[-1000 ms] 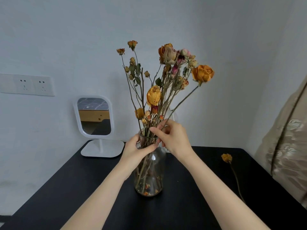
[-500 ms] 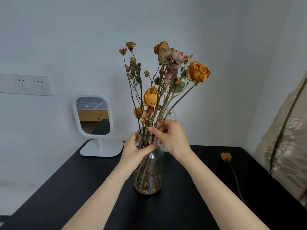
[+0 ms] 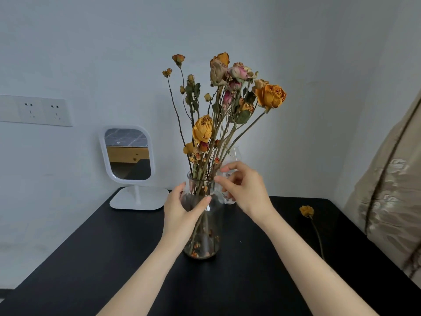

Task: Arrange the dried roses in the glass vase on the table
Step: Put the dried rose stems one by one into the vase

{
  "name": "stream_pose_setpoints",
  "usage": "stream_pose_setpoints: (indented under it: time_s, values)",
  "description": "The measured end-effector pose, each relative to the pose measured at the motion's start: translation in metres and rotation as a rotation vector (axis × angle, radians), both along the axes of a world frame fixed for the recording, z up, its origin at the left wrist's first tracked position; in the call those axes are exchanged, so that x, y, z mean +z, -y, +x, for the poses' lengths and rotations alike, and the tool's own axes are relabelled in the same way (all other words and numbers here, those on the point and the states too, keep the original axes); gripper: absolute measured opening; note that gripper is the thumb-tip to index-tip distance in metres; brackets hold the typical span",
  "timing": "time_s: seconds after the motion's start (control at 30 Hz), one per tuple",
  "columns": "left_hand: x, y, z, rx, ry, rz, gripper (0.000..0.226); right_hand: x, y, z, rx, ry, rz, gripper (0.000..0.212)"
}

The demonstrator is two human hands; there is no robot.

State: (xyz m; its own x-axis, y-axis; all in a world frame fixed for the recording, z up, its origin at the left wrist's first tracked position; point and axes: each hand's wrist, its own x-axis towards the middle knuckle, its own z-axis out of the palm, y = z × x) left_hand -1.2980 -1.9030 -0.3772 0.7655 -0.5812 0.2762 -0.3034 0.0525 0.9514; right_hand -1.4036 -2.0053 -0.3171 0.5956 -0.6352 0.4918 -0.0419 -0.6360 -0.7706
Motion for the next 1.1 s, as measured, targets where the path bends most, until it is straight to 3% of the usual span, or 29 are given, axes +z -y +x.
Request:
stream_pose_setpoints:
  time_s: [0.13, 0.27, 0.43, 0.6, 0.77, 0.93, 1.1]
  values:
    - [-0.018, -0.02, -0.033, 0.173, -0.006, -0.166, 0.025, -0.017, 0.012, -0.032, -0.065, -0.05, 0.062, 0.005]
    - [-0.04, -0.024, -0.069, -0.077, -0.044, -0.068, 0.016, -0.041, 0.027, -0.075, -0.215, -0.154, 0.103, 0.008]
    - [-0.047, 0.001, -0.109, -0.326, -0.048, 0.067, 0.013, -0.068, 0.049, -0.136, -0.456, -0.281, 0.186, 0.015]
    - [-0.054, 0.032, -0.135, -0.404, -0.081, 0.128, 0.016, -0.083, 0.065, -0.179, -0.62, -0.574, 0.286, 0.026]
    - [-0.065, 0.047, -0.143, -0.405, -0.107, 0.157, 0.017, -0.097, 0.071, -0.188, -0.63, -0.834, 0.349, 0.048]
    - [-0.068, 0.052, -0.139, -0.378, -0.125, 0.178, 0.018, -0.107, 0.076, -0.18, -0.623, -0.952, 0.379, 0.045]
    - [-0.069, 0.053, -0.135, -0.366, -0.124, 0.192, 0.019, -0.114, 0.078, -0.178, -0.643, -0.963, 0.357, 0.026]
